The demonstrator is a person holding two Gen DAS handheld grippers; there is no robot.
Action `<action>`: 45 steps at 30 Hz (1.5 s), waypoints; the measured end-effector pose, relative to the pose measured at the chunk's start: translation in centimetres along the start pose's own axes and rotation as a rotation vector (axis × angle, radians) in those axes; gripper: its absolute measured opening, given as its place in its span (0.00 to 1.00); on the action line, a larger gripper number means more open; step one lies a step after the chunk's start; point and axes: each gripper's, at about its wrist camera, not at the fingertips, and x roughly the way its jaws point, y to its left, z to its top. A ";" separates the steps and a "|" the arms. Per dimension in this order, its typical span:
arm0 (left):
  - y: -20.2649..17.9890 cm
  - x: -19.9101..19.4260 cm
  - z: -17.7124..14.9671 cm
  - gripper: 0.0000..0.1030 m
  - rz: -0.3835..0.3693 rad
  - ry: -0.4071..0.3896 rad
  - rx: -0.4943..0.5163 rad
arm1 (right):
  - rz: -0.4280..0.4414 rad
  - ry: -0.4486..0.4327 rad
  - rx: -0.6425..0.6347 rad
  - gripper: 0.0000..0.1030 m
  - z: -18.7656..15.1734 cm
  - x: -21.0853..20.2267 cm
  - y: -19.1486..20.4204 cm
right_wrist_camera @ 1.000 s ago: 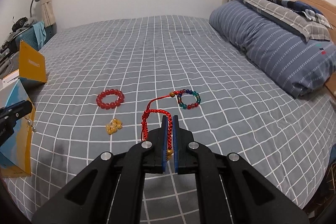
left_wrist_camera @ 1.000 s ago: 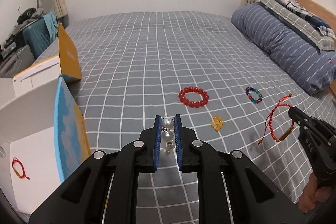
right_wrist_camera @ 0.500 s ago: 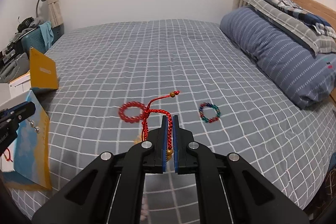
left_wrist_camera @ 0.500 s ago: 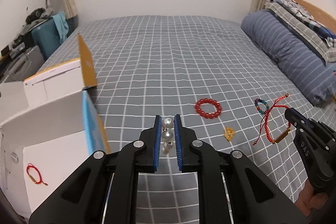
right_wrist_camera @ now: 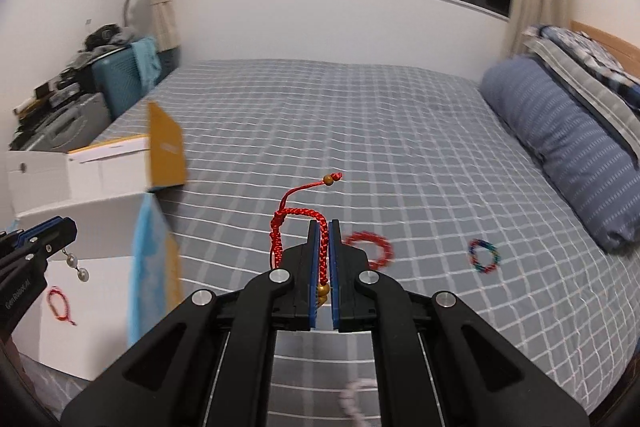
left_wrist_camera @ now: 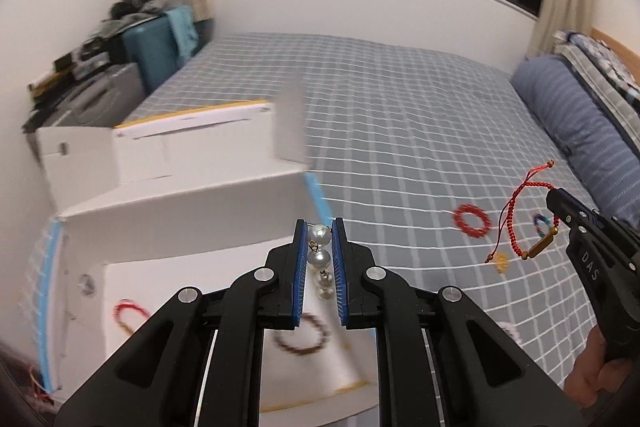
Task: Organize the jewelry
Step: 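Lift both held items and carry them over the white box, then open both tools to release the pearls and red bracelet into box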
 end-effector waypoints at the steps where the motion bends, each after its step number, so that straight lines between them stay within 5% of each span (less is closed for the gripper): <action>1: 0.8 -0.2 0.0 0.11 0.010 -0.002 -0.008 | 0.015 -0.004 -0.010 0.03 0.2 -0.2 1.2; 19: 14.8 -1.5 -5.4 0.11 0.165 0.055 -0.166 | 0.239 0.033 -0.161 0.03 -2.2 -0.9 18.3; 38: 17.6 0.0 -8.5 0.13 0.169 0.122 -0.185 | 0.237 0.147 -0.190 0.06 -6.4 1.9 22.5; 40: 17.6 -0.1 -8.5 0.14 0.166 0.116 -0.192 | 0.235 0.147 -0.194 0.14 -6.3 1.9 22.4; 41: 17.6 -0.1 -8.4 0.14 0.170 0.115 -0.191 | 0.235 0.143 -0.194 0.27 -6.2 1.8 22.4; 42: 17.6 -0.2 -8.4 0.19 0.172 0.113 -0.192 | 0.236 0.133 -0.192 0.39 -6.2 1.6 22.3; 45: 17.5 -0.6 -8.3 0.44 0.179 0.094 -0.197 | 0.239 0.107 -0.188 0.49 -5.8 1.1 21.9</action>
